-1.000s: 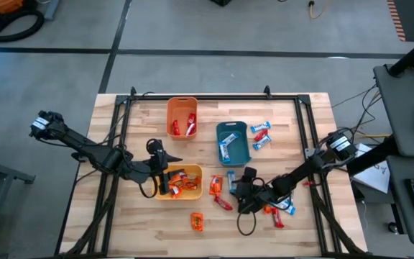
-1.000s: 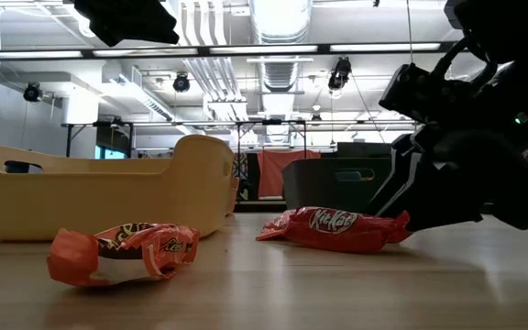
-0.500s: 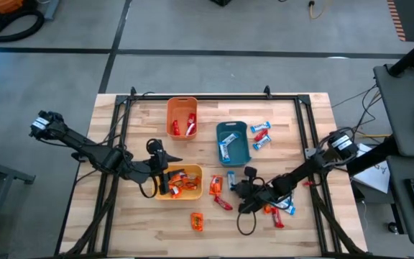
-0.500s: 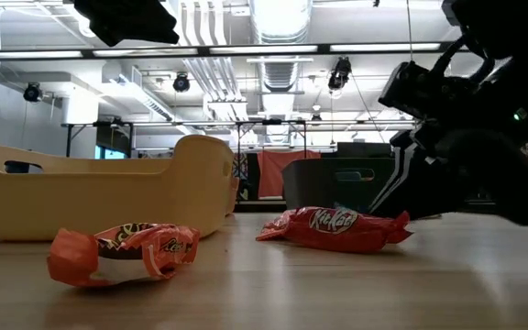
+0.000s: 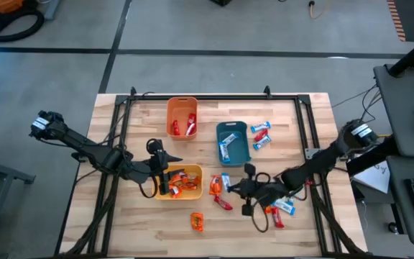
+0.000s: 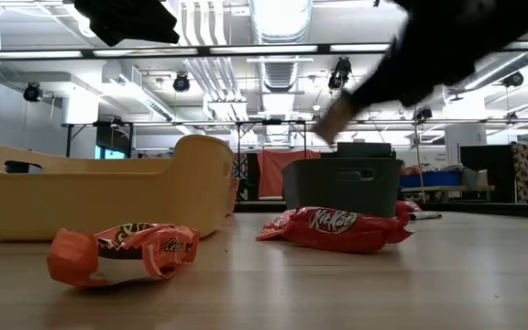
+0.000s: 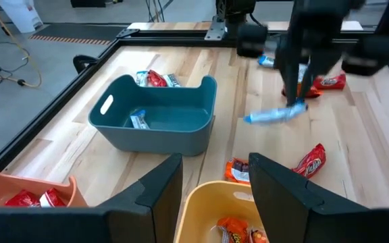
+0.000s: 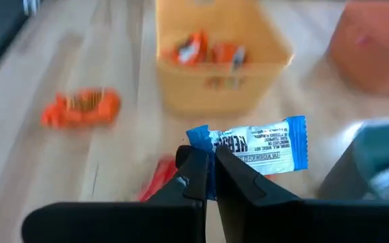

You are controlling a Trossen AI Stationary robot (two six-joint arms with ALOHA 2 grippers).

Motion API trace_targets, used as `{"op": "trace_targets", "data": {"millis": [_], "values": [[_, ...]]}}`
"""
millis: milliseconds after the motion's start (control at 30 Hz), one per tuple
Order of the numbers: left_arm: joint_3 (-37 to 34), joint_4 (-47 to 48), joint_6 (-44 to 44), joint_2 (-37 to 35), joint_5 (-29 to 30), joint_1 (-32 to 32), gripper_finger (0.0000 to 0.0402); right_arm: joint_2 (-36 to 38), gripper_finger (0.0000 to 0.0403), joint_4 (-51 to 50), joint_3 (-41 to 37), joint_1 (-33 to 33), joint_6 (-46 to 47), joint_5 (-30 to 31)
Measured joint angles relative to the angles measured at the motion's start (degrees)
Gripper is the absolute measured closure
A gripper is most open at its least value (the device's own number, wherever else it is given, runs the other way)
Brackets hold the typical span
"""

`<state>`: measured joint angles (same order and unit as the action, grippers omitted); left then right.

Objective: Organize candy in baskets
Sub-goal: Put the white chocolate into the blue bin

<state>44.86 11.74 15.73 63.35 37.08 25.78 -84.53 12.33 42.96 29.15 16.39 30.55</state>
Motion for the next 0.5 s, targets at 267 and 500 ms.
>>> {"op": "trace_targets", "data": {"millis": [267,500], "values": [[0.0,-0.16,0.0,0.0,0.0,0.0,0.0247,9.95,0.039,-3.93,0.03,-5.8,-1.95,5.48],[0.0,-0.25,-0.02,0.0,0.0,0.0,0.0247,11.63,0.039,-8.91,0.05,-15.43,4.92,2.17]]}}
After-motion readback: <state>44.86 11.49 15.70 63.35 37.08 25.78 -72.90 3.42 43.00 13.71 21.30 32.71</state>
